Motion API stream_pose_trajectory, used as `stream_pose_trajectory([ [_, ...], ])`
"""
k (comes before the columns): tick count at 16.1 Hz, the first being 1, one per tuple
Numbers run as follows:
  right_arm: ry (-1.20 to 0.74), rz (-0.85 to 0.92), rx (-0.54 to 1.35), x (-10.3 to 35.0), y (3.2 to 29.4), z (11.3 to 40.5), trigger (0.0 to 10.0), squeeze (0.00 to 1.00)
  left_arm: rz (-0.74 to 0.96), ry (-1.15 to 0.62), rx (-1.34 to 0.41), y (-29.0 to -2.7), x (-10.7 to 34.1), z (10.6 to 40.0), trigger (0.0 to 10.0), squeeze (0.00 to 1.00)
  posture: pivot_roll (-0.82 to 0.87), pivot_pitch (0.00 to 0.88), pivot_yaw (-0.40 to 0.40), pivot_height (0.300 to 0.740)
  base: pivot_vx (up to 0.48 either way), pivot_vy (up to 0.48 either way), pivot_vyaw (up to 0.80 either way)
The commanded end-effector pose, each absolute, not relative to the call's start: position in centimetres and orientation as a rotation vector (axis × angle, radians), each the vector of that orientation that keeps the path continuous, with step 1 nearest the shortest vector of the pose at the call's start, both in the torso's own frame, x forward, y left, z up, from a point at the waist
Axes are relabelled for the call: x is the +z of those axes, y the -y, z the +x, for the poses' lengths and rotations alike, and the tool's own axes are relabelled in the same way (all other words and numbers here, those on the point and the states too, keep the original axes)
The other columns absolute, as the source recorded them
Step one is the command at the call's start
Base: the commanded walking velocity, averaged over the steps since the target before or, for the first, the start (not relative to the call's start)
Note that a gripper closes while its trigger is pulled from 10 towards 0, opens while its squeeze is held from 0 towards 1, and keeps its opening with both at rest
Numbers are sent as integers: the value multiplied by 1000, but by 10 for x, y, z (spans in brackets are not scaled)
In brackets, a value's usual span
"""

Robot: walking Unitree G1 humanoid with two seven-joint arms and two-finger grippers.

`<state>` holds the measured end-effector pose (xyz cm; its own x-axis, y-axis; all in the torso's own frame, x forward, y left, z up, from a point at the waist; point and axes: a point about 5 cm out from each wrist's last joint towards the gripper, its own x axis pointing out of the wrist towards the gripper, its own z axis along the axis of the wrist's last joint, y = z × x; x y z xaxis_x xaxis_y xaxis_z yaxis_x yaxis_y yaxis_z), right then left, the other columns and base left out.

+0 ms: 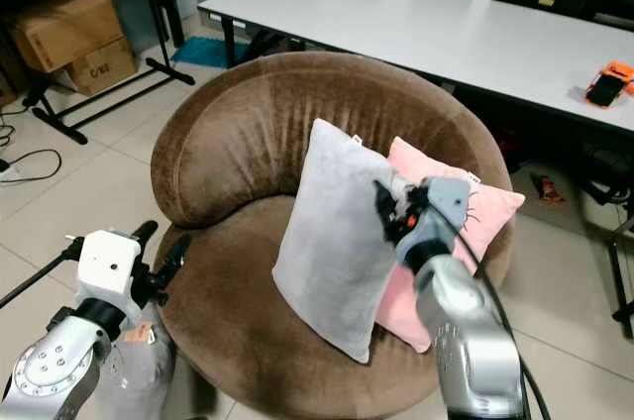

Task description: Move the pillow to the sofa from floor

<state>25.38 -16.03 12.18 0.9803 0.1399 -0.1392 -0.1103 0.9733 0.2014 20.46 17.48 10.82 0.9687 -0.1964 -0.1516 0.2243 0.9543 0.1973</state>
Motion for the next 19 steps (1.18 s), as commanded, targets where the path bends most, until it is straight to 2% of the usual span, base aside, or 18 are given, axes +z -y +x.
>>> stream_pose_trajectory([
  [1,-176,162,125,117,157,248,10000,0,228,-119,-200,-174,110,203,10000,0,-35,0,-51,740,0,0,0],
  [11,-266,185,105,115,155,242,10000,0,197,-114,-164,-169,107,200,10000,0,-40,0,-62,740,0,0,0],
  [19,-285,170,103,114,155,242,10000,0,190,-111,-167,-168,107,201,10000,0,-39,0,-66,740,-214,0,0],
])
